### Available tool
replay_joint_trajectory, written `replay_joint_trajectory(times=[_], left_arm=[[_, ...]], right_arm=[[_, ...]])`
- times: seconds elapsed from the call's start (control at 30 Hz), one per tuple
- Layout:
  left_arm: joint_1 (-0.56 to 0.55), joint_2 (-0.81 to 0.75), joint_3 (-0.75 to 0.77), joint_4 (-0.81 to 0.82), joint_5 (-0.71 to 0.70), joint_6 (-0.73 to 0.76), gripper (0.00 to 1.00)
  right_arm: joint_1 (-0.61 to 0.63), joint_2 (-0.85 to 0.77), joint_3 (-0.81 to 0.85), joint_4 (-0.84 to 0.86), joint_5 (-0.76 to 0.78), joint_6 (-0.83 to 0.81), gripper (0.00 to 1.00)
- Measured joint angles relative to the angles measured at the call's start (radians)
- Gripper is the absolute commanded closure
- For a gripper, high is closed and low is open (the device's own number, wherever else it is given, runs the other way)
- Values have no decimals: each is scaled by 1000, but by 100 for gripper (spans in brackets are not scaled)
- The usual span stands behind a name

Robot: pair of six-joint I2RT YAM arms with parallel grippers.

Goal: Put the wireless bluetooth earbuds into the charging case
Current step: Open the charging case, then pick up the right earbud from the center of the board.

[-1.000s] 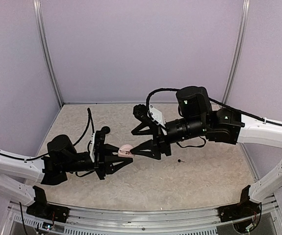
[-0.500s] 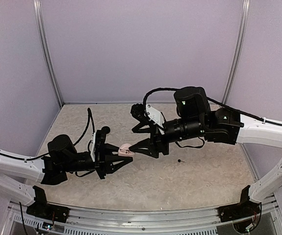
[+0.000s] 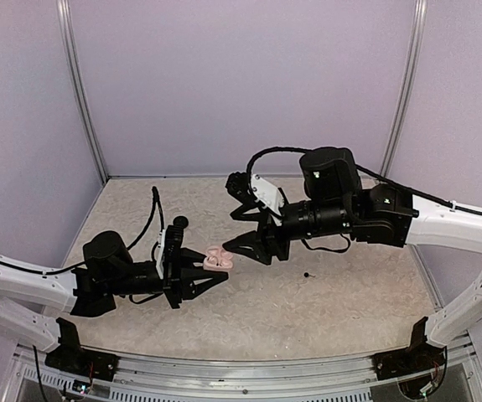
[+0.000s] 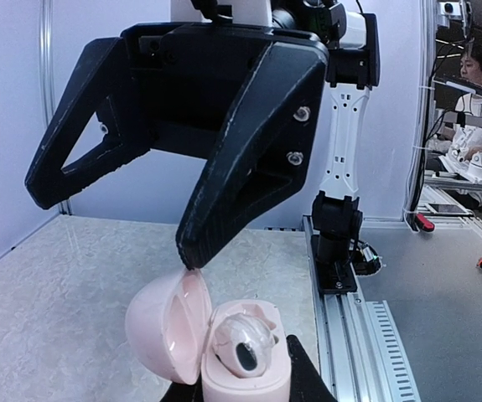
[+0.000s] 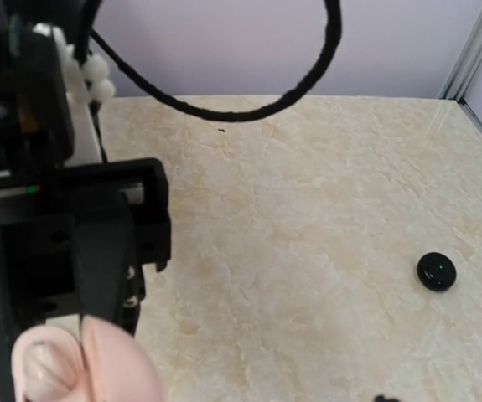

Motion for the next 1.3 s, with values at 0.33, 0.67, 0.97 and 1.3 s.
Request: replay_joint_trajectory(times=[0.33, 0.67, 0.97, 1.3], left_arm=[[6, 6, 0, 1, 9, -3, 92], [8, 6, -13, 8, 8, -13, 92], [11, 5, -19, 19, 8, -19, 92], [11, 5, -37, 23, 8, -20, 92]], right_arm=[[-244, -115, -39, -60, -67, 47, 34], [-458, 103, -66, -272, -123, 48, 41], [-457, 360, -80, -404, -47, 51, 53], [-457, 439, -78, -455, 28, 52, 54]])
